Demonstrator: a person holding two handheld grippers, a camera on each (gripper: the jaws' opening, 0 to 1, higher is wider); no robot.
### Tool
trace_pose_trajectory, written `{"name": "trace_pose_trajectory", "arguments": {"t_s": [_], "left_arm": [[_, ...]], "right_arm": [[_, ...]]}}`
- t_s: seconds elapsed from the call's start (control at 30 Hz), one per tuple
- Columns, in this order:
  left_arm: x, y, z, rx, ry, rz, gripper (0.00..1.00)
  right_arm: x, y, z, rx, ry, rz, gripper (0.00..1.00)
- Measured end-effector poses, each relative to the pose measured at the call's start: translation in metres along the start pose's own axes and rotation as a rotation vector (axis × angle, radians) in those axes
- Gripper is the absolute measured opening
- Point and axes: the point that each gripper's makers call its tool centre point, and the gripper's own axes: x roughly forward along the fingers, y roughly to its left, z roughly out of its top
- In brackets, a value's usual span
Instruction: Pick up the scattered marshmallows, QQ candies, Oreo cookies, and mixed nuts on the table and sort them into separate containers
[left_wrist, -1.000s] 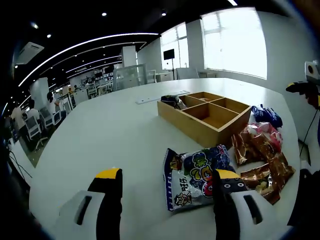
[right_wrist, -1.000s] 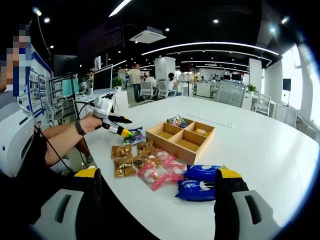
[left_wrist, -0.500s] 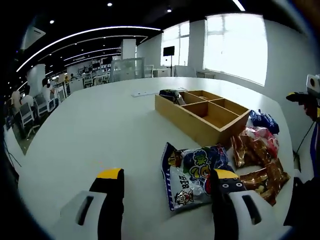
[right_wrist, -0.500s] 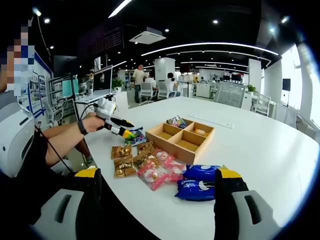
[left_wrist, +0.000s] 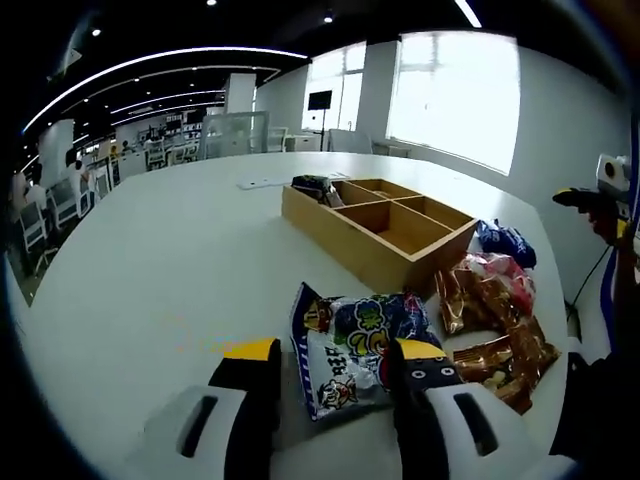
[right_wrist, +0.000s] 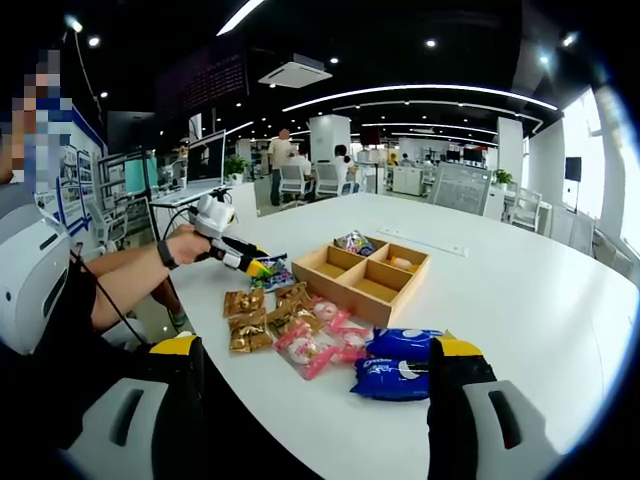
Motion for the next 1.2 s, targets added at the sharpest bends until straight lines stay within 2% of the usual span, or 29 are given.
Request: {"name": "trace_pose_trajectory", "arguments": {"t_s": [0.07, 0.4, 0.8, 1.1, 1.2], "left_arm": [[0.002, -0.002, 0.000, 0.002, 0.004, -0.016, 0.40], [0.001, -0.010, -0.002, 0.011, 0.009, -0.029, 0.34], [-0.004, -0.021, 0.002, 0.079, -0.025, 0.011, 0.24], [-0.009, -0.028, 0.006, 0.027, -0.065, 0.023, 0.13], [-0.006, -0.020, 0.010, -0.001, -0.075, 0.018, 0.11]], "right_arm": [[0.000, 0.000, 0.000, 0.000, 0.000, -0.001, 0.88], [-0.002, 0.000, 0.000, -0.003, 0.002, -0.003, 0.88], [-0.003, 0.000, 0.002, -0.001, -0.008, -0.004, 0.88], [-0.003, 0.000, 0.001, -0.002, -0.006, -0.002, 0.87], [-0.003, 0.000, 0.000, -0.002, -0.006, -0.004, 0.87]]}}
